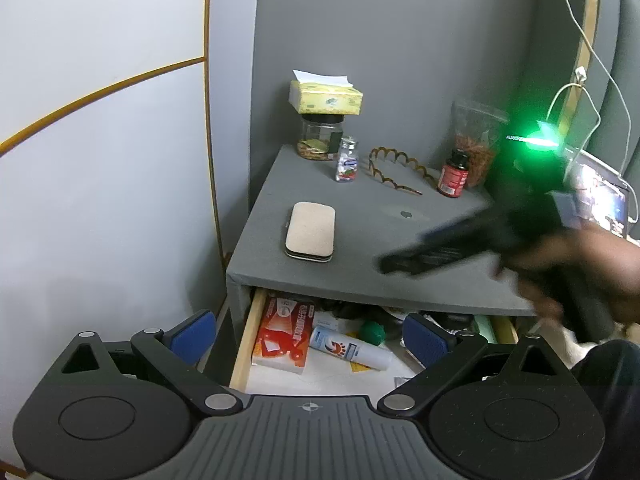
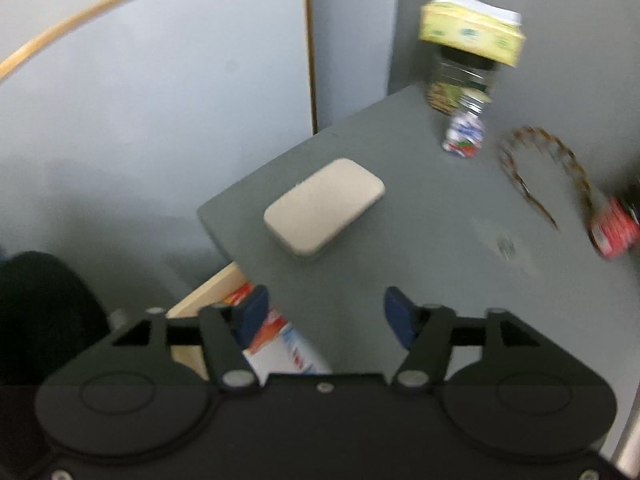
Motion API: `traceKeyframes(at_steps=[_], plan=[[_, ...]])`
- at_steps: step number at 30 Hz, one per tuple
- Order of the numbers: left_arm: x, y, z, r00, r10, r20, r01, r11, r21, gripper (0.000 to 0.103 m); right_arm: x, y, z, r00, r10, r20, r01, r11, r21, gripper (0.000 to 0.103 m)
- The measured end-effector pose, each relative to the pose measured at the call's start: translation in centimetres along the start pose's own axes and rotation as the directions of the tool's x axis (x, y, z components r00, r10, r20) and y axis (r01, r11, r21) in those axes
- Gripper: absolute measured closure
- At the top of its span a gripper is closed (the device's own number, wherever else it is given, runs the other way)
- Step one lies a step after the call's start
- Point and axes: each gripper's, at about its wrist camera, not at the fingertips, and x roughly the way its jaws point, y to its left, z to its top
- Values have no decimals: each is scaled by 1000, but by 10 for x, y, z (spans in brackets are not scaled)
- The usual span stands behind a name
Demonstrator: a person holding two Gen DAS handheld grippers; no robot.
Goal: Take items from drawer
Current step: 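Reach the right tool into the drawer toward the white medicine box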
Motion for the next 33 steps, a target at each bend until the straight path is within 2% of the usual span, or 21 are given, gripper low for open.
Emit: traceKeyframes(at_steps=[3,5,8,12,14,18,22,27,33], plan=[[-1,-1,-1,1000,-1,-6,1,1000,6,5,-28,-19,-22,1000,23,-13,-22,996,86,22],[-1,-1,-2,1000,2,-8,-2,1000,6,4,-42,-33,-34,999,22,-32,-18,991,130,12],[0,-3,-3,1000,0,-11,1,1000,17,0,-58,-54,-63,996,-1,-91,23,969,246,12],[2,-7,-5,1000,0,-11,1,999,37,0,-37,-70,-89,981,-12,-195,77,941,330,24],[2,-9,-6,1000,2,-10,-1,999,48,0,-16,-72,-97,966,-44,-255,129,937,324,27],[0,-12,-9,1000,5,-5,-4,998,69,0,19,-73,-100,940,-117,-321,206,944,257,30],[-2,-14,-9,1000,4,4,-4,997,80,0,66,-74,-101,889,-176,-423,259,955,145,30],[-1,-15,-11,1000,7,3,-7,996,90,0,100,-70,-113,836,-256,-485,295,955,5,30],[2,-17,-12,1000,6,-7,-6,995,100,0,118,-76,-125,822,-237,-518,273,962,-7,22]])
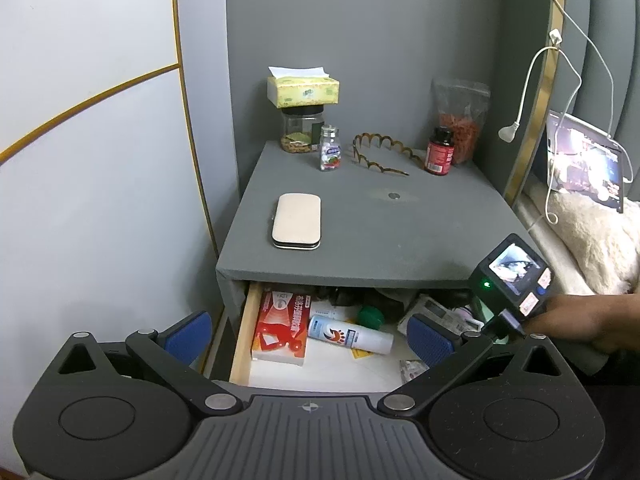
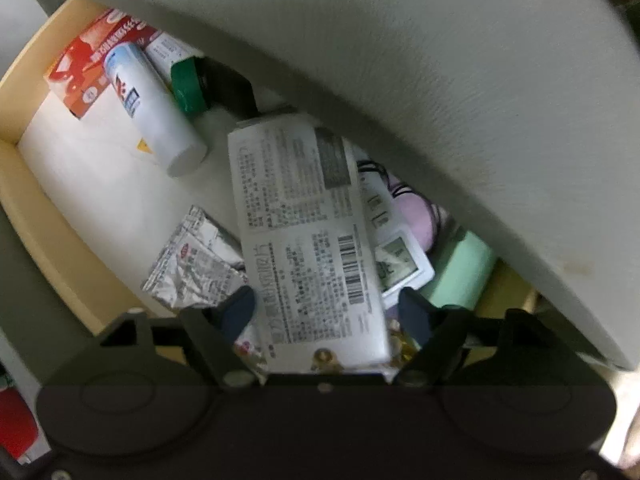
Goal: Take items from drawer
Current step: 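Reach the right tool into the drawer toward the white medicine box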
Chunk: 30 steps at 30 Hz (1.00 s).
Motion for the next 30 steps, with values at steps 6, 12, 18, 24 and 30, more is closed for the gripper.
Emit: traceKeyframes(at_steps=[6,12,18,24,30], plan=[[1,0,0,1000,2,-1,-2,1000,7,0,2,3,-7,998,60,-5,-60,998,-3,28],[3,2,0,1000,11,-3,-11,1000,2,0,-34,-9,-19,984,171,59,-174,983,64,30],[-2,2,2,1000,14,15,-14,1000,-1,0,-66,-49,-40,900,405,163,-434,866,246,31],[-5,7,4,1000,16,19,-15,1000,-18,0,-102,-63,-54,829,514,220,-558,786,265,75],[-9,8,6,1000,13,25,-13,1000,-18,0,-99,-58,-47,904,382,191,-418,884,209,67]])
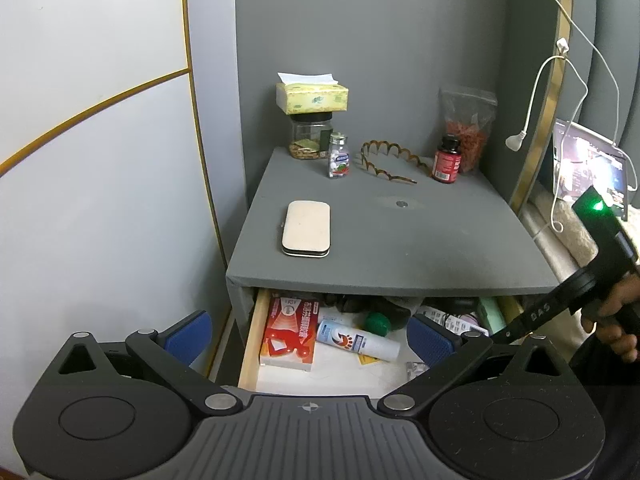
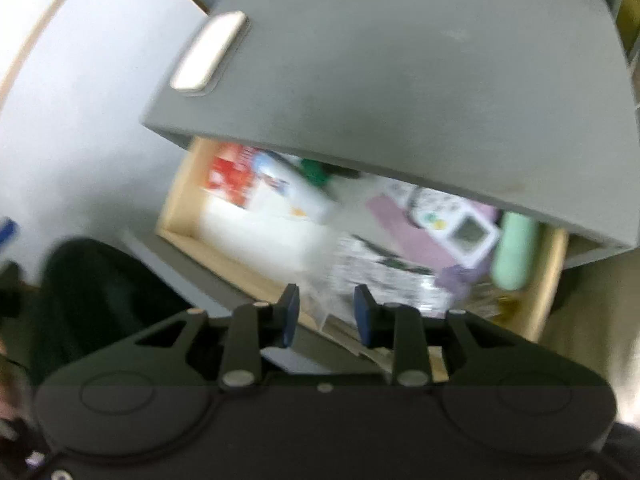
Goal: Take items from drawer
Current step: 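Reach the right tool into the drawer toward the white medicine box, then close the right tool on the white box with coloured stripes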
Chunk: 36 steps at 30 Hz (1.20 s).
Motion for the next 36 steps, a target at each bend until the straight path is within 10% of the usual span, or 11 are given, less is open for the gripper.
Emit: traceKeyframes(at_steps=[13,21,23,36], plan=[[-3,4,3,1000,5,11,-5,1000,-6,0,27,23,17,977,-203,-70,164,915,-369,48],[0,3,3,1000,5,5,-5,1000,-5,0,67,27,7,917,-370,-148,202,753,-627,21],[0,3,3,1000,2,6,-2,1000,-4,0,69,29,7,913,-358,-196,162,758,-632,10],[-6,3,3,1000,-11,18,11,1000,-2,0,71,20,29,954,-162,-253,61,929,-365,20]])
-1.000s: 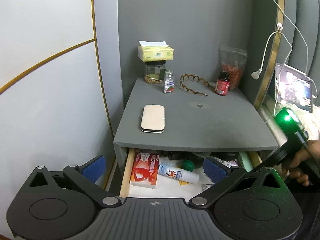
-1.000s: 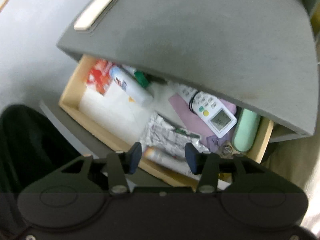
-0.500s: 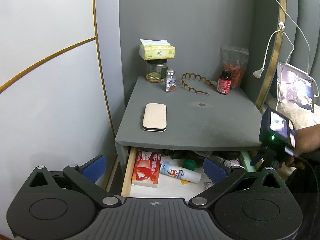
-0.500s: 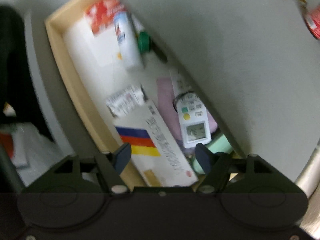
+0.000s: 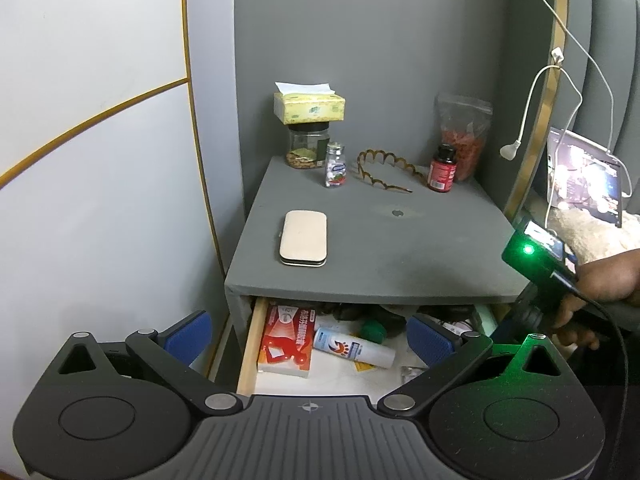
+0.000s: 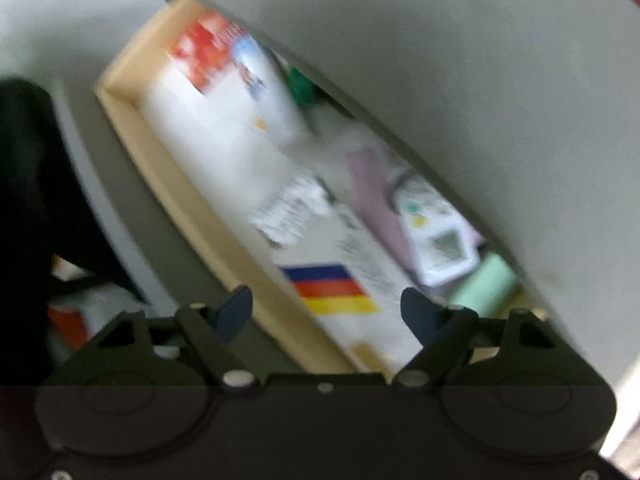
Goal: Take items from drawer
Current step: 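Close the right tool on the white box with coloured stripes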
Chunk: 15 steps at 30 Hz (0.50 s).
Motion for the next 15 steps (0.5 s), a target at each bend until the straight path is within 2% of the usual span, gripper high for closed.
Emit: traceKeyframes(at_steps=[3,8,10,11,12,14,15], plan=[[-1,0,0,1000,3,4,-3,1000,0,0,16,-5,6,999,-35,-18,35,999,12,21],[0,0,-1,1000,3,-2,-3,1000,0,0,46,-27,15,999,23,-40,-17,991,134,20],[1,-2,-1,1000,-2,-7,2,1000,3,0,58,-33,16,999,25,-48,-17,986,168,13],[2,-2,-1,1000,-4,-9,4,1000,5,0,67,-34,16,999,20,-51,-11,985,170,13],[2,-2,-1,1000,-6,-10,6,1000,6,0,72,-34,14,998,14,-64,-4,988,154,13],[4,-3,-2,1000,-12,-15,12,1000,11,0,78,-35,11,997,23,-73,-14,991,132,2],[4,-3,-2,1000,-12,-17,12,1000,12,0,79,-36,9,997,37,-72,-27,992,124,3]])
